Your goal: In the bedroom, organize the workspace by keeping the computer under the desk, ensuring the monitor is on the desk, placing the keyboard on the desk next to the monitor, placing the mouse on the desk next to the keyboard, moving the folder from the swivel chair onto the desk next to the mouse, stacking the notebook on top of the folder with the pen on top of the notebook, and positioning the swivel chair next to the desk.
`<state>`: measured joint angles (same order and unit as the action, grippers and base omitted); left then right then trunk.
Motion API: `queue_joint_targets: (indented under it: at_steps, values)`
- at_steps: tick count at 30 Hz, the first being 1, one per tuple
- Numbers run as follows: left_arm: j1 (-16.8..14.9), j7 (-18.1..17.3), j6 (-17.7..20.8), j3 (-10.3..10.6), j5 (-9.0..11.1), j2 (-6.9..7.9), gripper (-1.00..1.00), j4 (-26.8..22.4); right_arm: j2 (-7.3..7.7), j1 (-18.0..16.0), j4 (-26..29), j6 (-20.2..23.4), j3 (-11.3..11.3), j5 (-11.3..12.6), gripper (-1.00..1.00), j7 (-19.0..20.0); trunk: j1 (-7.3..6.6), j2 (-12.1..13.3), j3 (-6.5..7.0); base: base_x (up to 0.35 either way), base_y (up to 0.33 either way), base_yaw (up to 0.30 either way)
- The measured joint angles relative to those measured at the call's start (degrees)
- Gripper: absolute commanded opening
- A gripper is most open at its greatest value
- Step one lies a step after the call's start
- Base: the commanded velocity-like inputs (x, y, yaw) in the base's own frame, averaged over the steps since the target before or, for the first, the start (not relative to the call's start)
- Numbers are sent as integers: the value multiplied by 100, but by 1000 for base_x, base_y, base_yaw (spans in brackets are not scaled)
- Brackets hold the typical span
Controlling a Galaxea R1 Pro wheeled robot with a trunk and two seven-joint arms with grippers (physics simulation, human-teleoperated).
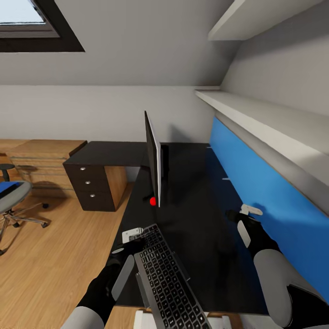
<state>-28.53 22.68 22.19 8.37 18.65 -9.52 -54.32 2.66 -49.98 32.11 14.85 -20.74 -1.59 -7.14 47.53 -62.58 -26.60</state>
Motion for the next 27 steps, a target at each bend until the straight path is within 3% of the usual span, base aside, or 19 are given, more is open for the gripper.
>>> queue_joint_targets:
  at_steps: [8, 12, 15, 16, 21, 22, 25, 26, 27]
  values:
    - [0, 0, -3, 4, 0, -8, 100, -27, 0, 0, 5, -7, 0, 0, 100, 0, 0, 0, -71, 0, 0, 0]
    - [0, -1, 78, 13, 8, -23, 100, -729, -2, 0, 6, -8, 5, -1, 100, 0, 0, 0, -106, 0, 0, 0]
    - [-2, 12, 524, 29, 18, -38, 100, -1455, -6, 0, 6, -5, 6, -5, 100, 0, 0, 0, -133, 0, 0, 0]
    - [-9, 57, 965, 35, 22, -48, 100, -1786, -7, 0, 6, -3, 7, -6, 100, 0, 0, 0, -142, 0, 0, 0]
    - [-262, 240, 2227, 23, 94, -48, 100, -2431, -4, 0, 7, 0, 4, -7, 100, 0, 0, 0, -186, 0, 0, 0]
    - [-459, 280, 2594, 5, 227, -48, 100, -2536, -3, 0, 12, 0, 2, -8, 100, -2, 0, 0, -195, 0, 0, 0]
    - [-710, 320, 2945, -33, 591, -48, 100, -2552, 9, 0, 22, 0, 0, -8, 100, -5, 0, 0, -222, 0, 0, 0]
    - [-800, 338, 3069, -41, 870, -48, 100, -2480, 31, 0, 25, 1, -1, -9, 100, -7, 0, 0, -231, 0, 0, 0]
    - [-834, 345, 3117, -33, 1004, -48, 100, -2425, 46, 0, 27, 1, -1, -8, 100, -7, 0, 0, -240, 0, 0, 0]
